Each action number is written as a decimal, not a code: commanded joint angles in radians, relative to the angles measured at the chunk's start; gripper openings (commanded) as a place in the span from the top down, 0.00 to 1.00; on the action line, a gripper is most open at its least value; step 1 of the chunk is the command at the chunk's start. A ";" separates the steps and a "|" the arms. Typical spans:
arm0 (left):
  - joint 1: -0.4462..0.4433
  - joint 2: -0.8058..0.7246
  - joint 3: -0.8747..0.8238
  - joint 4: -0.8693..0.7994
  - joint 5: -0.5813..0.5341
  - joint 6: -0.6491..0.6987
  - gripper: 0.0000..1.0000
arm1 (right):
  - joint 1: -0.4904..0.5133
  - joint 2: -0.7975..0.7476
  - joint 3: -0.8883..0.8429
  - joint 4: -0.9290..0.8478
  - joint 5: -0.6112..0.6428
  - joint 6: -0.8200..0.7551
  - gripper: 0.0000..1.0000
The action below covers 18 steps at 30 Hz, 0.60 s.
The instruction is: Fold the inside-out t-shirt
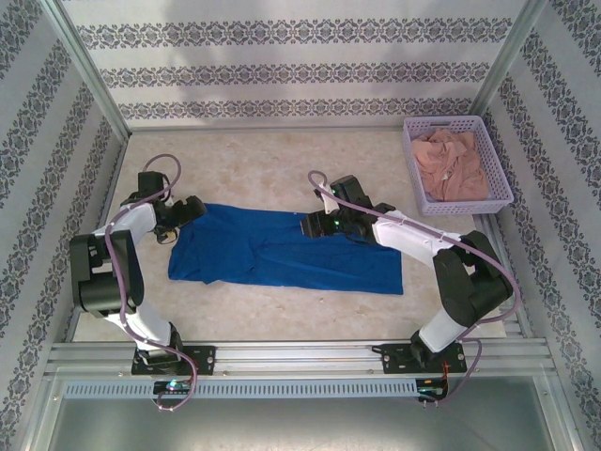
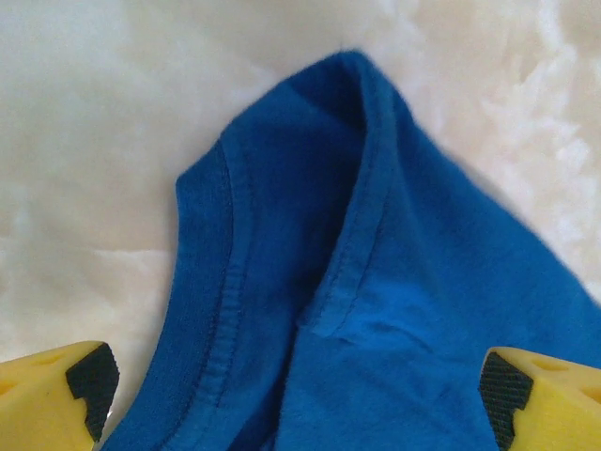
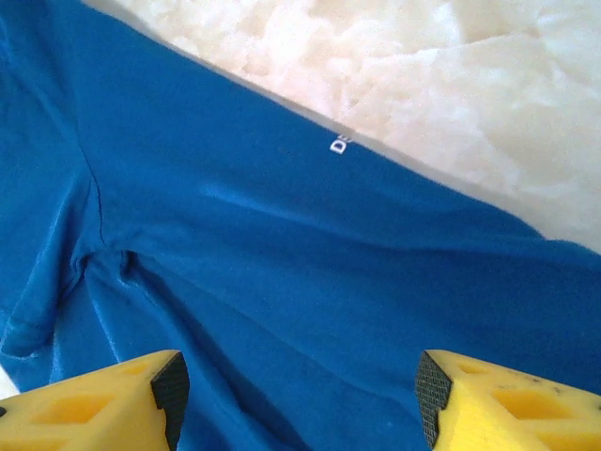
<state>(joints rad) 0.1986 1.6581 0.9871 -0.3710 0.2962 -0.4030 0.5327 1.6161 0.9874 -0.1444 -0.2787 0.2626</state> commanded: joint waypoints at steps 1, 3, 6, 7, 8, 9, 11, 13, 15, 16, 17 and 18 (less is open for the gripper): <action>0.008 0.035 0.044 -0.090 0.003 0.072 0.00 | 0.000 -0.024 -0.018 0.054 -0.053 0.004 0.33; 0.007 0.067 0.068 -0.124 0.001 0.090 0.00 | -0.005 -0.028 -0.024 0.059 -0.060 0.003 0.33; -0.004 0.089 0.063 -0.122 0.035 0.094 0.00 | -0.012 -0.029 -0.026 0.063 -0.069 0.003 0.34; -0.011 0.091 0.059 -0.118 0.042 0.098 0.00 | -0.014 -0.027 -0.026 0.063 -0.072 0.004 0.34; -0.016 0.092 0.055 -0.117 0.047 0.099 0.00 | -0.017 -0.027 -0.027 0.062 -0.076 0.006 0.34; -0.021 0.092 0.049 -0.114 0.064 0.102 0.01 | -0.019 -0.026 -0.029 0.067 -0.078 0.008 0.34; -0.029 0.087 0.034 -0.101 0.091 0.099 0.03 | -0.022 -0.023 -0.033 0.073 -0.084 0.015 0.34; -0.036 0.084 0.017 -0.090 0.119 0.100 0.05 | -0.025 -0.020 -0.035 0.081 -0.095 0.026 0.35; -0.043 0.081 -0.005 -0.077 0.138 0.099 0.08 | -0.025 -0.015 -0.034 0.086 -0.105 0.032 0.35; -0.045 0.080 -0.014 -0.070 0.150 0.098 0.09 | -0.025 -0.015 -0.033 0.086 -0.107 0.035 0.35; -0.047 0.078 -0.026 -0.063 0.162 0.098 0.11 | -0.025 -0.014 -0.033 0.088 -0.109 0.038 0.35; -0.048 0.076 -0.036 -0.054 0.178 0.098 0.13 | -0.025 -0.015 -0.034 0.089 -0.110 0.041 0.35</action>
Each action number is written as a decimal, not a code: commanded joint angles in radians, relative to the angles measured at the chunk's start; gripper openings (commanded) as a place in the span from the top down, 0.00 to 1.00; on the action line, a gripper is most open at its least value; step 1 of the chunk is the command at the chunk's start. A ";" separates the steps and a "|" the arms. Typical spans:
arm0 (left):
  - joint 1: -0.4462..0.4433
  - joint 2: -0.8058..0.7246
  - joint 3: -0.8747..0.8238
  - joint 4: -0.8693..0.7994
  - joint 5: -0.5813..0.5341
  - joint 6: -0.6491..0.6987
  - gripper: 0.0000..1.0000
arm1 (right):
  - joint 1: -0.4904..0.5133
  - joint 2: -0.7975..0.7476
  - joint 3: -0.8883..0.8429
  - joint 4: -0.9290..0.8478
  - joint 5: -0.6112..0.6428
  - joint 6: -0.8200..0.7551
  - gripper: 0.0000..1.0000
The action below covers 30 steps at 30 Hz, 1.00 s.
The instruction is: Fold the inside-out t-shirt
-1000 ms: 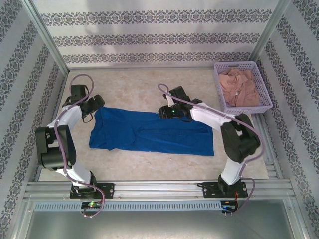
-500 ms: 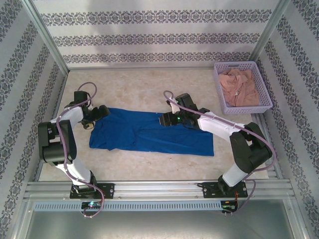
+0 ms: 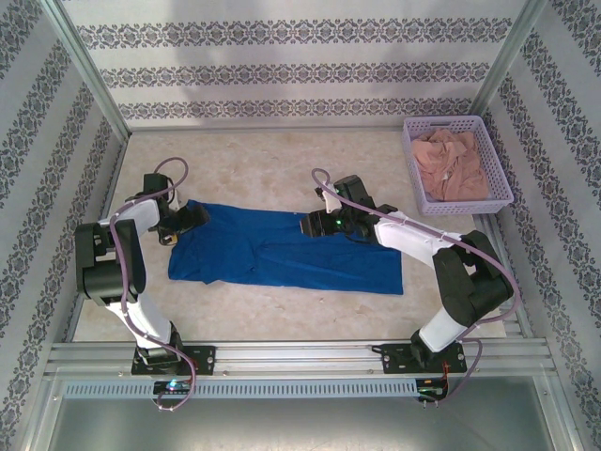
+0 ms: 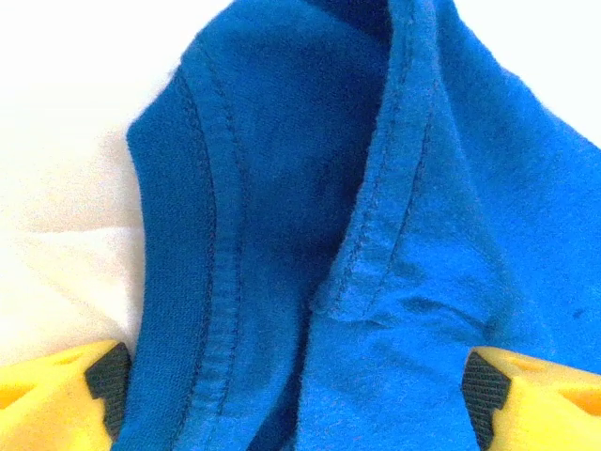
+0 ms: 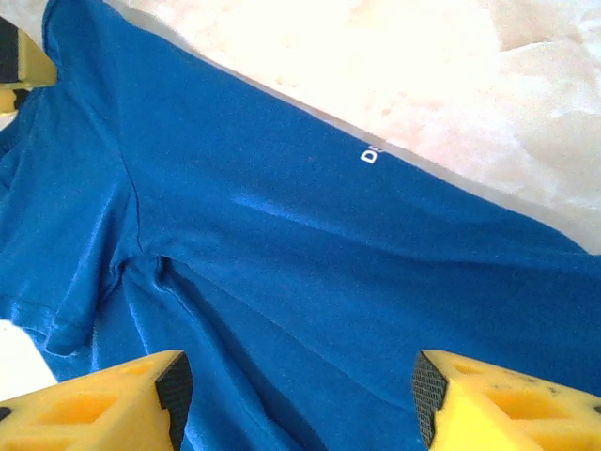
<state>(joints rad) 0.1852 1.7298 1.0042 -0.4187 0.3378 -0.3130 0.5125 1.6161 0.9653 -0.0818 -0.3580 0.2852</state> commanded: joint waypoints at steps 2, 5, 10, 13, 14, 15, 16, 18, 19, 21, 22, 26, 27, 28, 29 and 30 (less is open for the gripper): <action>-0.039 -0.008 -0.073 0.011 0.163 0.006 0.18 | -0.005 -0.015 -0.011 0.029 -0.033 0.021 0.35; -0.048 -0.031 -0.097 0.036 0.193 0.009 0.25 | -0.005 -0.010 -0.011 0.031 -0.036 0.027 0.35; -0.064 -0.041 -0.110 0.053 0.219 0.018 0.36 | -0.005 0.002 -0.016 0.038 -0.049 0.040 0.36; -0.070 -0.041 -0.119 0.067 0.228 0.017 0.43 | -0.004 0.002 -0.019 0.041 -0.048 0.042 0.36; -0.072 -0.039 -0.122 0.070 0.231 0.016 0.46 | -0.005 0.002 -0.019 0.041 -0.047 0.042 0.36; -0.071 -0.039 -0.125 0.073 0.234 0.016 0.49 | -0.004 0.003 -0.019 0.042 -0.047 0.043 0.36; -0.072 -0.039 -0.127 0.077 0.237 0.014 0.52 | -0.004 0.003 -0.020 0.042 -0.047 0.043 0.36; -0.072 -0.039 -0.134 0.087 0.240 0.009 0.58 | -0.003 0.004 -0.020 0.043 -0.049 0.045 0.36; -0.072 -0.038 -0.135 0.090 0.243 0.008 0.61 | -0.004 0.005 -0.020 0.043 -0.048 0.043 0.36; -0.072 -0.035 -0.140 0.098 0.255 0.007 0.67 | -0.003 0.007 -0.020 0.044 -0.048 0.043 0.36; -0.073 -0.032 -0.139 0.102 0.260 0.006 0.70 | -0.004 0.007 -0.019 0.044 -0.048 0.043 0.36; -0.073 -0.016 -0.136 0.110 0.273 0.002 0.86 | -0.003 0.011 -0.017 0.041 -0.047 0.043 0.37; -0.073 -0.013 -0.132 0.107 0.273 -0.001 0.92 | -0.003 0.014 -0.015 0.037 -0.047 0.043 0.37; -0.073 -0.011 -0.130 0.109 0.273 -0.005 0.97 | -0.003 0.014 -0.014 0.038 -0.047 0.043 0.37; -0.073 -0.012 -0.125 0.108 0.267 -0.012 1.00 | -0.003 0.016 -0.014 0.039 -0.046 0.043 0.37; -0.073 -0.015 -0.122 0.110 0.261 -0.025 1.00 | -0.003 0.019 -0.013 0.037 -0.045 0.043 0.37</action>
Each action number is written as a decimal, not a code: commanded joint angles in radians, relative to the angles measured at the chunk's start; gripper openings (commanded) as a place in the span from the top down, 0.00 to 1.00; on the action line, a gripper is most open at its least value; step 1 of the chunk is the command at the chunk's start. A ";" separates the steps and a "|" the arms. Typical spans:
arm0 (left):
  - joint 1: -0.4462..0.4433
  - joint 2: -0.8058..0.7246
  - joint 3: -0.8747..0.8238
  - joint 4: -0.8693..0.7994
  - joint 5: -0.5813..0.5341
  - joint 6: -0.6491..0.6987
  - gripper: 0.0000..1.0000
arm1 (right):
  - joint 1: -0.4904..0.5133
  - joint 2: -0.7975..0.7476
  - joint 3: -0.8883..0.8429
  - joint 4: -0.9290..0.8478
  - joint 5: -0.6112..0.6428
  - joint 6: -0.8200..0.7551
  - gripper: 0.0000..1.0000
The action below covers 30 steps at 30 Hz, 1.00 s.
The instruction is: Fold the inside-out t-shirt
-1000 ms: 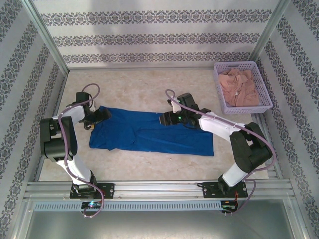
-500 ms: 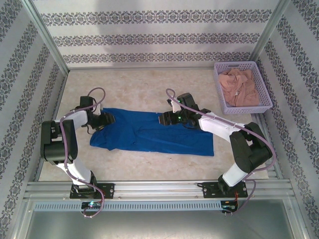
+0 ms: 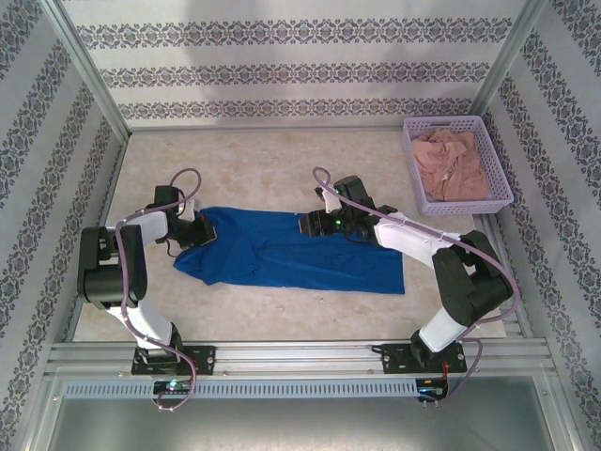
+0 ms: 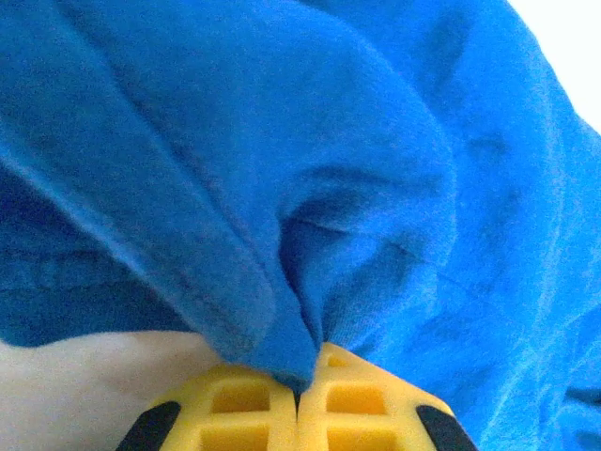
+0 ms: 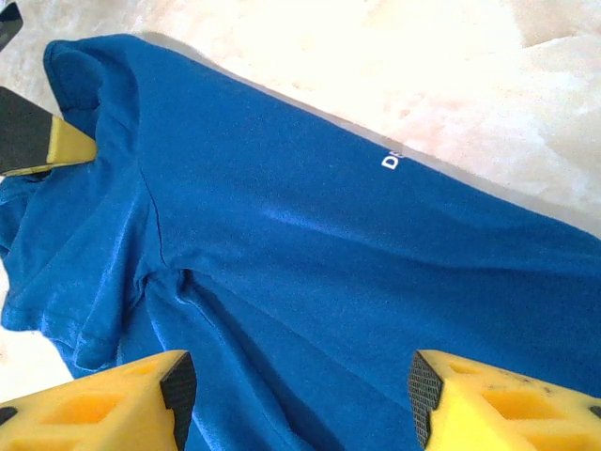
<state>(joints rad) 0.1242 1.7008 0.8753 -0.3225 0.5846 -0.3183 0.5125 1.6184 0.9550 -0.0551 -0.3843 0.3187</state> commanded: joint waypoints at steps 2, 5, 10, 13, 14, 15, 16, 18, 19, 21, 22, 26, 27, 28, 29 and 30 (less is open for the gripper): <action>-0.011 -0.001 0.005 0.023 -0.020 -0.047 1.00 | -0.004 0.018 -0.001 0.005 -0.016 0.006 0.37; -0.011 -0.044 -0.009 0.036 -0.090 -0.091 1.00 | -0.003 0.013 0.001 -0.001 -0.007 0.002 0.37; -0.011 -0.134 -0.001 -0.036 -0.291 -0.105 1.00 | -0.010 -0.007 0.001 -0.035 0.022 -0.020 0.37; -0.006 -0.159 0.028 -0.098 -0.432 -0.097 1.00 | -0.021 -0.014 0.002 -0.049 0.027 -0.030 0.37; -0.005 -0.161 0.039 -0.114 -0.468 -0.097 1.00 | -0.024 -0.015 0.002 -0.054 0.028 -0.033 0.37; -0.003 -0.160 0.052 -0.127 -0.503 -0.094 1.00 | -0.027 -0.015 0.004 -0.054 0.030 -0.035 0.37; -0.003 -0.159 0.062 -0.136 -0.527 -0.092 1.00 | -0.029 -0.017 0.005 -0.059 0.030 -0.036 0.37; -0.002 -0.153 0.092 -0.171 -0.589 -0.086 1.00 | -0.034 -0.021 0.005 -0.066 0.031 -0.040 0.37; -0.003 -0.154 0.103 -0.186 -0.617 -0.082 1.00 | -0.035 -0.024 0.003 -0.068 0.034 -0.043 0.37; -0.003 -0.164 0.123 -0.204 -0.662 -0.073 1.00 | -0.039 -0.030 -0.001 -0.073 0.041 -0.047 0.37; -0.002 -0.169 0.130 -0.214 -0.676 -0.072 1.00 | -0.042 -0.031 -0.004 -0.073 0.042 -0.049 0.37; -0.009 -0.189 0.152 -0.246 -0.703 -0.075 1.00 | -0.051 -0.031 -0.007 -0.074 0.043 -0.050 0.37; -0.011 -0.199 0.154 -0.253 -0.704 -0.075 1.00 | -0.052 -0.031 -0.006 -0.078 0.045 -0.050 0.37; -0.012 -0.205 0.158 -0.259 -0.704 -0.073 1.00 | -0.054 -0.031 -0.006 -0.080 0.048 -0.053 0.37; -0.014 -0.213 0.165 -0.271 -0.708 -0.071 1.00 | -0.057 -0.031 -0.003 -0.083 0.050 -0.055 0.37; -0.018 -0.221 0.175 -0.288 -0.717 -0.067 1.00 | -0.060 -0.031 0.001 -0.090 0.053 -0.058 0.37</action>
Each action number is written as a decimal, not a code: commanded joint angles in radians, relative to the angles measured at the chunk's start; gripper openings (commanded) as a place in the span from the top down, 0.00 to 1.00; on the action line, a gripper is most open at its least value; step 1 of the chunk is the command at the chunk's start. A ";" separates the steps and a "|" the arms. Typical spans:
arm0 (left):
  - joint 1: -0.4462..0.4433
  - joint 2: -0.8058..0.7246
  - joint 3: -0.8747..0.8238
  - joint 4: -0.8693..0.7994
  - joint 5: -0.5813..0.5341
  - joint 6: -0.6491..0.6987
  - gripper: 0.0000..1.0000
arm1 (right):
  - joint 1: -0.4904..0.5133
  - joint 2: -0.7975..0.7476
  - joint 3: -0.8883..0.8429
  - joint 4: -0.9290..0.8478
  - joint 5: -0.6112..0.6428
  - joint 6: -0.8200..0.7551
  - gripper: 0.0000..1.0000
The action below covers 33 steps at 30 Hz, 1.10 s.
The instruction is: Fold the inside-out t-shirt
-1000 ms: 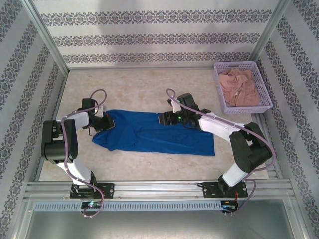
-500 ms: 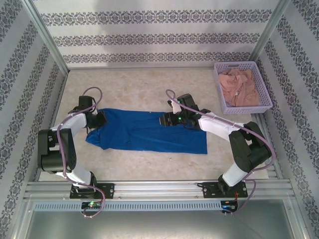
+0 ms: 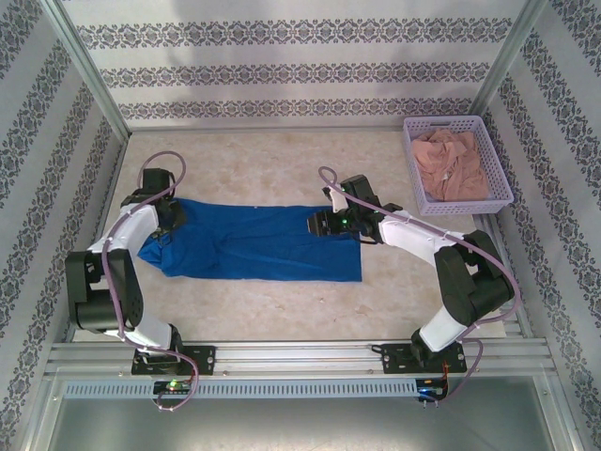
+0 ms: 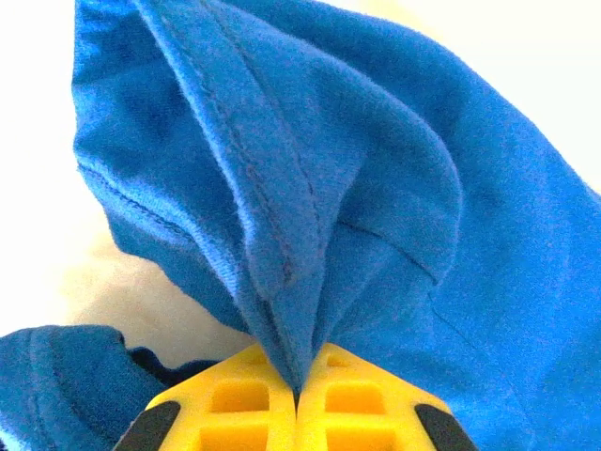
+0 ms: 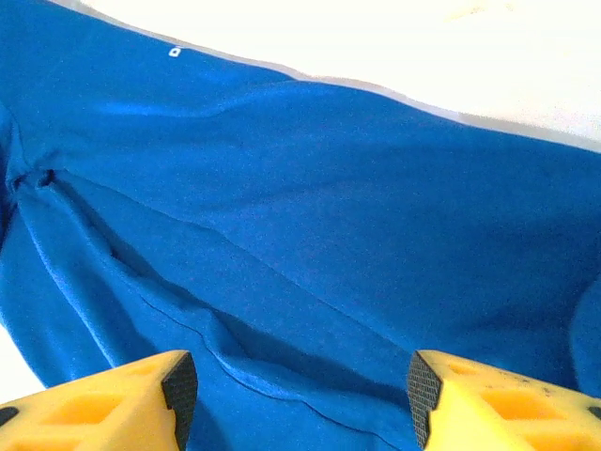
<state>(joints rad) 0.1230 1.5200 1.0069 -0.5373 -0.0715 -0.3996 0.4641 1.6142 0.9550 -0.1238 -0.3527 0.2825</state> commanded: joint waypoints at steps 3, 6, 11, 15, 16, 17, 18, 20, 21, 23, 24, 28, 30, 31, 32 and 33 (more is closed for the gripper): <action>-0.038 -0.067 0.079 -0.126 -0.100 0.025 1.00 | -0.021 -0.028 0.012 -0.044 0.030 -0.030 0.37; -0.083 -0.088 0.124 -0.190 -0.136 0.025 1.00 | -0.033 -0.039 0.017 -0.062 0.042 -0.037 0.37; -0.213 -0.094 0.217 -0.315 -0.218 0.017 1.00 | -0.059 -0.069 0.018 -0.102 0.073 -0.032 0.37; -0.354 -0.067 0.305 -0.425 -0.291 -0.008 1.00 | -0.085 -0.093 0.010 -0.141 0.094 -0.012 0.37; -0.389 -0.058 0.323 -0.451 -0.300 -0.018 1.00 | -0.093 -0.099 0.010 -0.151 0.099 -0.008 0.37; -0.418 -0.049 0.341 -0.469 -0.304 -0.029 1.00 | -0.098 -0.102 0.009 -0.159 0.103 -0.007 0.37; -0.451 -0.038 0.358 -0.488 -0.302 -0.041 1.00 | -0.105 -0.106 0.007 -0.166 0.106 -0.006 0.37; -0.505 -0.013 0.388 -0.516 -0.289 -0.067 1.00 | -0.118 -0.113 0.000 -0.175 0.106 0.000 0.37; -0.531 0.003 0.407 -0.529 -0.286 -0.083 1.00 | -0.125 -0.116 -0.004 -0.177 0.107 0.002 0.37; -0.583 0.033 0.444 -0.552 -0.272 -0.107 1.00 | -0.135 -0.121 -0.010 -0.182 0.106 0.004 0.37; -0.608 0.050 0.463 -0.558 -0.260 -0.118 1.00 | -0.141 -0.122 -0.013 -0.184 0.106 0.006 0.37; -0.679 0.110 0.532 -0.556 -0.205 -0.160 1.00 | -0.154 -0.112 -0.021 -0.192 0.101 0.008 0.37; -0.704 0.138 0.562 -0.556 -0.190 -0.177 1.00 | -0.160 -0.091 -0.020 -0.198 0.095 0.006 0.37; -0.714 0.151 0.573 -0.554 -0.180 -0.185 1.00 | -0.161 -0.079 -0.018 -0.197 0.095 0.005 0.37; -0.720 0.164 0.581 -0.550 -0.169 -0.191 1.00 | -0.163 -0.068 -0.016 -0.197 0.095 0.006 0.37; -0.727 0.176 0.587 -0.541 -0.156 -0.195 1.00 | -0.163 -0.053 -0.010 -0.194 0.094 0.007 0.37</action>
<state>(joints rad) -0.5846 1.6745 1.5543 -1.0409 -0.2623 -0.5438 0.3096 1.5272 0.9440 -0.3031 -0.2661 0.2817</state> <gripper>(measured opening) 0.051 0.628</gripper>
